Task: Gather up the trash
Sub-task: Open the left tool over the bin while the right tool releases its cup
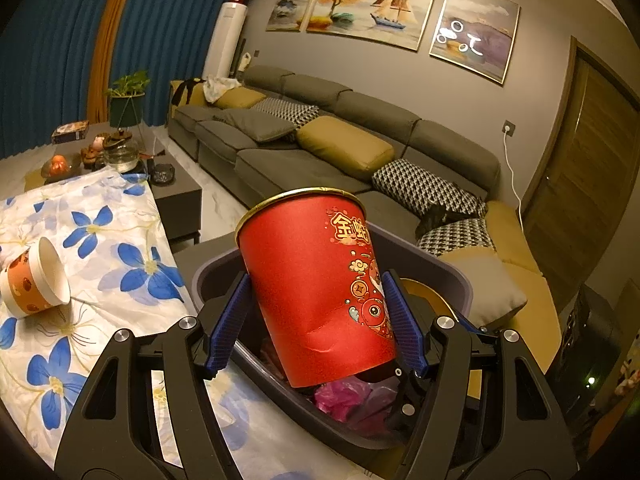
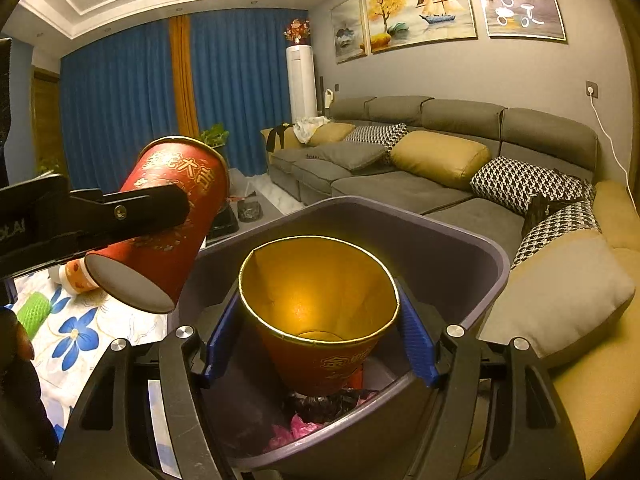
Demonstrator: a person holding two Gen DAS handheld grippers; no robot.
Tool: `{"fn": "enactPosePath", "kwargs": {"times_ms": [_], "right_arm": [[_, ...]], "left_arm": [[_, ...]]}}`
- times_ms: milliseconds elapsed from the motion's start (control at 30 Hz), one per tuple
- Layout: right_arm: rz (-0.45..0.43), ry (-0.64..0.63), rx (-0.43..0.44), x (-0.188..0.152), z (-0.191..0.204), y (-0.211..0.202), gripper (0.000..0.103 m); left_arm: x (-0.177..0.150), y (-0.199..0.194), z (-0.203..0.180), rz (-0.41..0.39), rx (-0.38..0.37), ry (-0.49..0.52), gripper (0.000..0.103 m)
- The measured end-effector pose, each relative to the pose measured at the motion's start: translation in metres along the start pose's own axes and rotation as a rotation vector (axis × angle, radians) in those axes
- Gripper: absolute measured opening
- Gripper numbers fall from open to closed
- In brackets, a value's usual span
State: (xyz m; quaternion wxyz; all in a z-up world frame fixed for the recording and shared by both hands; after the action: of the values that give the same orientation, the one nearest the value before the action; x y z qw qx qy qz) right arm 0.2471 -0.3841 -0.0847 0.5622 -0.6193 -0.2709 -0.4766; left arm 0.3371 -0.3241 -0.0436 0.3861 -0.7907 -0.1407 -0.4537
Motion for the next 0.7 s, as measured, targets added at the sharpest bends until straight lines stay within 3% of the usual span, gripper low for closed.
{"fn": "enactPosePath", "kwargs": {"times_ms": [467, 533, 600, 700], "right_arm": [[0.013, -0.006, -0.022, -0.007, 0.001, 0.003, 0.071], [0.013, -0.006, -0.026, -0.008, 0.001, 0.003, 0.074], [0.009, -0.006, -0.034, -0.008, -0.001, 0.003, 0.081], [-0.001, 0.001, -0.039, -0.008, -0.002, 0.0, 0.084]], "left_arm": [[0.0, 0.022, -0.004, 0.046, -0.022, -0.028, 0.068], [0.002, 0.024, -0.004, 0.045, -0.004, -0.028, 0.07], [0.002, 0.024, -0.002, 0.049, 0.007, -0.034, 0.082], [0.002, 0.018, 0.005, 0.026, 0.013, -0.06, 0.088]]}}
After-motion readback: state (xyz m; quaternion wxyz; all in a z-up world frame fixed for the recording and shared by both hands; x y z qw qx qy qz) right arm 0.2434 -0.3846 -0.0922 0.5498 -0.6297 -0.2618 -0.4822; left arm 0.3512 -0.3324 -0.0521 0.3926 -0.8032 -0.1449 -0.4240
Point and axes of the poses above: each gripper's, at about its wrist camera, not at the fingertips, and y roughly the way its jaws point, z to its left, x to its top, the point moved 5 cm from there along y, roughly the way its jaws point, and after that the axes turned 1 degree about -x, right-handed, at the moved point
